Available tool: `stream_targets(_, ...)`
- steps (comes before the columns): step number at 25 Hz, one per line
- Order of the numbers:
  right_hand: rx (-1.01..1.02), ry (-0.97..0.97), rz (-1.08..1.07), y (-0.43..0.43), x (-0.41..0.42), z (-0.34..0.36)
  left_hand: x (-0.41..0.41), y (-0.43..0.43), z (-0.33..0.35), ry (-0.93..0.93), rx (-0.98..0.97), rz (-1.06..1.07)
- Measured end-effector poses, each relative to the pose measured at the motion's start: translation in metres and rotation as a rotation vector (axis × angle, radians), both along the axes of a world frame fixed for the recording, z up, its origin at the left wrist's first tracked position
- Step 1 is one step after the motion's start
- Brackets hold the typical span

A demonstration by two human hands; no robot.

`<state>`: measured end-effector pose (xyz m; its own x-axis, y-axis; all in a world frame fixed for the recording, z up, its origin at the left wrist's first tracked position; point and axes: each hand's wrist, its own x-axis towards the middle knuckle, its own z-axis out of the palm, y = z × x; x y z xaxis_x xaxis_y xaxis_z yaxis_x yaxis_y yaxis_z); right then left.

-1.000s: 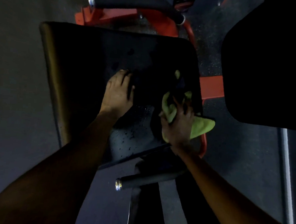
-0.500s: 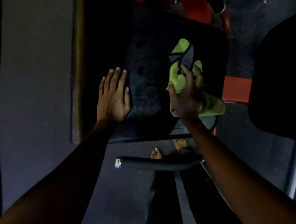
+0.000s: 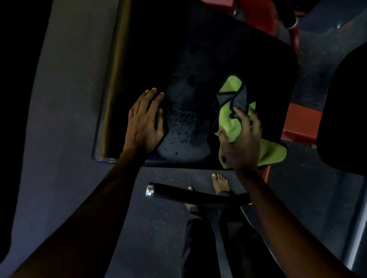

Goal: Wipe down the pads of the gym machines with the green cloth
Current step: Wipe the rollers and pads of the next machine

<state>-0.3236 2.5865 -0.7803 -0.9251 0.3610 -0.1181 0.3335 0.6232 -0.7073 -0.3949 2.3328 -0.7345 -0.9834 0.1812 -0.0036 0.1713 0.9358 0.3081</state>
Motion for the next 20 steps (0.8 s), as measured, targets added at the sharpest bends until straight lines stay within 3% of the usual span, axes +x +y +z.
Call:
stream_targets(2,0.000,0.038,-0.036,-0.017,0.004,0.003,0.021,-0.018,0.000,0.034,-0.037,0.025)
stream_targets(6,0.040,0.160,0.387,-0.052,0.020,0.010,0.042,-0.046,0.000,0.094,-0.081,0.171)
stream_targets(9,0.064,0.195,0.562,-0.071,0.019,0.016,0.047,-0.054,0.005,0.038,-0.090,0.200)
stream_targets(15,0.063,0.105,0.860,-0.002,0.033,0.010,0.055,-0.066,0.013,-0.105,-0.098,0.248)
stream_targets(20,0.174,0.194,1.027,0.003,0.032,0.006,0.053,-0.070,0.016,-0.089,0.147,0.302)
